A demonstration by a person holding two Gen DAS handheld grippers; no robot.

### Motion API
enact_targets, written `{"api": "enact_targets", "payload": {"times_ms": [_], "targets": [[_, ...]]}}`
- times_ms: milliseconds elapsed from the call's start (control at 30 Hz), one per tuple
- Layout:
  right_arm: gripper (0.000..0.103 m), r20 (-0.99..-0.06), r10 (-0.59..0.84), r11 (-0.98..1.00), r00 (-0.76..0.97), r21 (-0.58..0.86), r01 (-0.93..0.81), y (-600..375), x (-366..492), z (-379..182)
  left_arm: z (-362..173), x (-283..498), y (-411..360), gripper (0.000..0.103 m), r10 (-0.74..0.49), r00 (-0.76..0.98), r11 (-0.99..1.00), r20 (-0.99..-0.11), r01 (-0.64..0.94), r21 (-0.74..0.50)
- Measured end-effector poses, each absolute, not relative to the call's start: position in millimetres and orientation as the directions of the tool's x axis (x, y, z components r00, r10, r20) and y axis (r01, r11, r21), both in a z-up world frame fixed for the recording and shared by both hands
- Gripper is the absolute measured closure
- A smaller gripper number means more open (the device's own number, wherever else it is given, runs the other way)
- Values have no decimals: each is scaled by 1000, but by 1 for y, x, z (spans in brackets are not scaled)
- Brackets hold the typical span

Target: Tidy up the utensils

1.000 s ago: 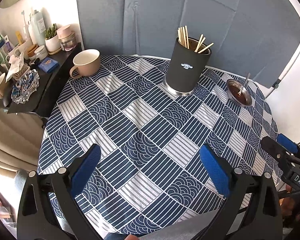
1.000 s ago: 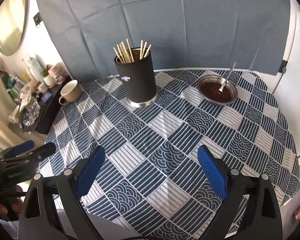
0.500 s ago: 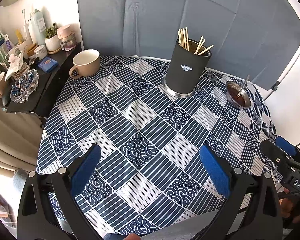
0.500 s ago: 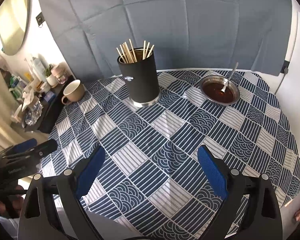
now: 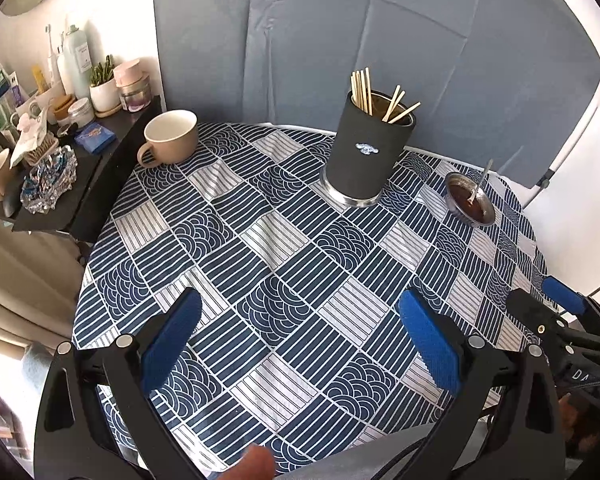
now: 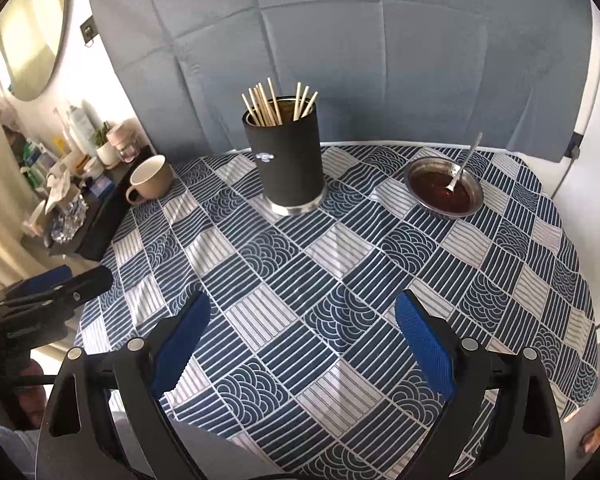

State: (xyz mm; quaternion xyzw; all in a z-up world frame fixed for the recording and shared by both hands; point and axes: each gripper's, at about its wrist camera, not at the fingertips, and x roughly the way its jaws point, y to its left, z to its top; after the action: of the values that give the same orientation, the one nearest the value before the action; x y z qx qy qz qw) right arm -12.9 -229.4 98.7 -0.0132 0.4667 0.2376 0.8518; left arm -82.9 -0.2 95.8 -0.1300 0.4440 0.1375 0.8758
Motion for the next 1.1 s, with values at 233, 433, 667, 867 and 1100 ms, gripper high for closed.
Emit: {"api": "enact_targets", "payload": {"times_ms": [233,433,667,867,1100], "targets": [[14,-803,396,884,446,203,-420,-229,-12,96,98,-82,-5,6,136,573,937,-808,-339,-83],[14,-802,401,882,443,208,-423,-229,-10,95,97,-82,-6,6,124,570,942,-812,-324,-83],[14,-801,407,881,439,218,-419,-231,-10,95,94,-80,-10,6,104,555,951,-826,-300,-81],[14,-801,416,879,431,232,-416,-233,-9,94,92,-79,-17,6,101,538,960,-837,-273,-60],[14,-802,423,875,421,240,-421,-233,-8,93,96,-81,-22,6,92,559,968,-824,-243,-57]]}}
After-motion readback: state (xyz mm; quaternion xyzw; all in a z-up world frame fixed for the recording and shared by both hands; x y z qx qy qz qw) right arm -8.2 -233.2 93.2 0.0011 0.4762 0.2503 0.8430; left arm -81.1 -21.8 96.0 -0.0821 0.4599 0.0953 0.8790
